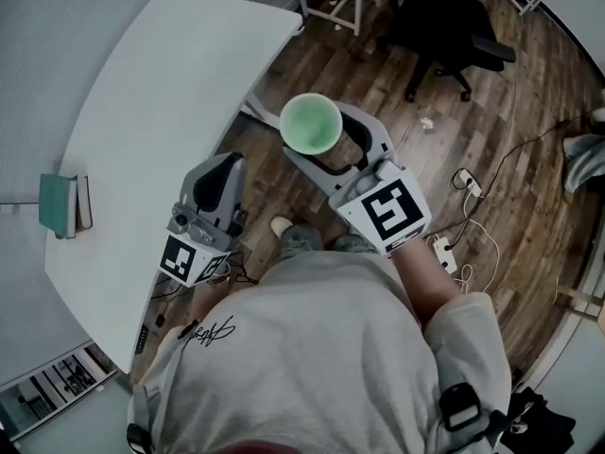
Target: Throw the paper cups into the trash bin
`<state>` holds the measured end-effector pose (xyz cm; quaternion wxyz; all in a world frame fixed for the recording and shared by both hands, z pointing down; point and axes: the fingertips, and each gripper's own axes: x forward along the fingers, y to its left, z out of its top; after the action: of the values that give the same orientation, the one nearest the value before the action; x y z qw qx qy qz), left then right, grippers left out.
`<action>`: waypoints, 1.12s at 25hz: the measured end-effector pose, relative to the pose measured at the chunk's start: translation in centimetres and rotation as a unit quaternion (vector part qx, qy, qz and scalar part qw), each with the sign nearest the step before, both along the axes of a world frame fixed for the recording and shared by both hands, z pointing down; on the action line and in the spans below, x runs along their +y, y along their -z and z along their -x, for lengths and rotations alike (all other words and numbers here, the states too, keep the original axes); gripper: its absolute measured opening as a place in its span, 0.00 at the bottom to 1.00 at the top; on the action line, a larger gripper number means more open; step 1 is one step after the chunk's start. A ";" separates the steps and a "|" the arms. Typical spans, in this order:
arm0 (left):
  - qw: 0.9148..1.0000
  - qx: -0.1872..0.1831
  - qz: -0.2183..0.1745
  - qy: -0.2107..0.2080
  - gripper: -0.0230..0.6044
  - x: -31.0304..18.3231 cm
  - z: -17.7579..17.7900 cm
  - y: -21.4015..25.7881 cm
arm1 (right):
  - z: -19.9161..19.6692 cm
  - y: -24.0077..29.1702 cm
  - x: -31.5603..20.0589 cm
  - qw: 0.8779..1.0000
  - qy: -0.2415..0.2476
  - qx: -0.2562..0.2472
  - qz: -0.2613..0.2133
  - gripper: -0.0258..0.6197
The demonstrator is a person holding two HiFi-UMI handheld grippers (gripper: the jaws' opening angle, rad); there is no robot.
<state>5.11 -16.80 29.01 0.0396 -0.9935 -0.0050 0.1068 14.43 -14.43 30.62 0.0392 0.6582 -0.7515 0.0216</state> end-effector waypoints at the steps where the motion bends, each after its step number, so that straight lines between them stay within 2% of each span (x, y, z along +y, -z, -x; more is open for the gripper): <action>1: 1.000 -0.001 0.001 -0.007 0.03 0.5 -0.8 0.0 | -0.7 -0.1 0.6 1.000 -0.006 0.000 0.001 0.52; 9: 0.998 -0.003 0.004 -0.058 0.03 4.3 -6.6 -0.7 | -5.6 -0.4 5.9 0.999 -0.053 -0.004 -0.005 0.52; 18: 0.993 -0.015 -0.003 -0.113 0.03 9.3 -12.8 -2.1 | -10.7 -1.5 11.5 0.996 -0.086 -0.002 0.002 0.52; 28: 0.989 -0.022 -0.003 -0.145 0.03 13.0 -17.8 -2.6 | -14.7 -2.3 16.6 0.992 -0.124 -0.016 -0.003 0.52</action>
<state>22.89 -3.78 31.63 0.0264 -0.9842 -0.1504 0.0898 29.17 2.16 32.95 0.0224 0.7458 -0.6649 0.0346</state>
